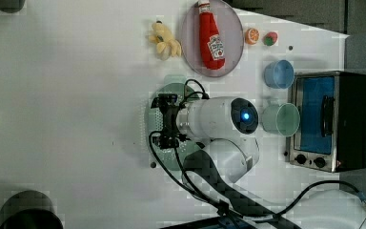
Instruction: Drag strainer right to left.
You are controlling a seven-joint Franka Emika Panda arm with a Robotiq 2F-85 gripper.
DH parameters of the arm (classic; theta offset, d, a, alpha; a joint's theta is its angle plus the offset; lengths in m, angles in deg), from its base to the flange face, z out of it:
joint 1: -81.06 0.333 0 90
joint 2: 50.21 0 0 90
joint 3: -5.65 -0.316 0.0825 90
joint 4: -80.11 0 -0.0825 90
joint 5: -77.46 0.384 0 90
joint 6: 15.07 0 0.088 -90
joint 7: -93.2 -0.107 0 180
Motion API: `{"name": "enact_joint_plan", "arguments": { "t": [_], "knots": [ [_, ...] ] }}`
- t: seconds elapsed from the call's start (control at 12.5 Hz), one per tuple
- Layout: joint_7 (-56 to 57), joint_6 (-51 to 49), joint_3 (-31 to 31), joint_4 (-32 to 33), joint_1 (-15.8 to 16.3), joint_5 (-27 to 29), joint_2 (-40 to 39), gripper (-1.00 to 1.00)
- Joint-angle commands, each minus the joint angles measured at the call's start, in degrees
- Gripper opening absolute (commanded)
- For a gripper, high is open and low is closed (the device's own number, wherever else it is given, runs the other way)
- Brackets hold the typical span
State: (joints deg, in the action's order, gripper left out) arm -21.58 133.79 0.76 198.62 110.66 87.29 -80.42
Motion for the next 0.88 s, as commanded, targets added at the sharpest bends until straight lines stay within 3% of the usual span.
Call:
{"name": "enact_joint_plan", "arguments": {
  "t": [0.08, 0.88],
  "knots": [
    [-3.1, -0.5, -0.7, -2.0, 3.3, 1.4, -1.3, 1.0],
    [-9.7, -0.8, -0.7, -11.6, 9.2, 2.5, -7.3, 1.0]
  ]
}}
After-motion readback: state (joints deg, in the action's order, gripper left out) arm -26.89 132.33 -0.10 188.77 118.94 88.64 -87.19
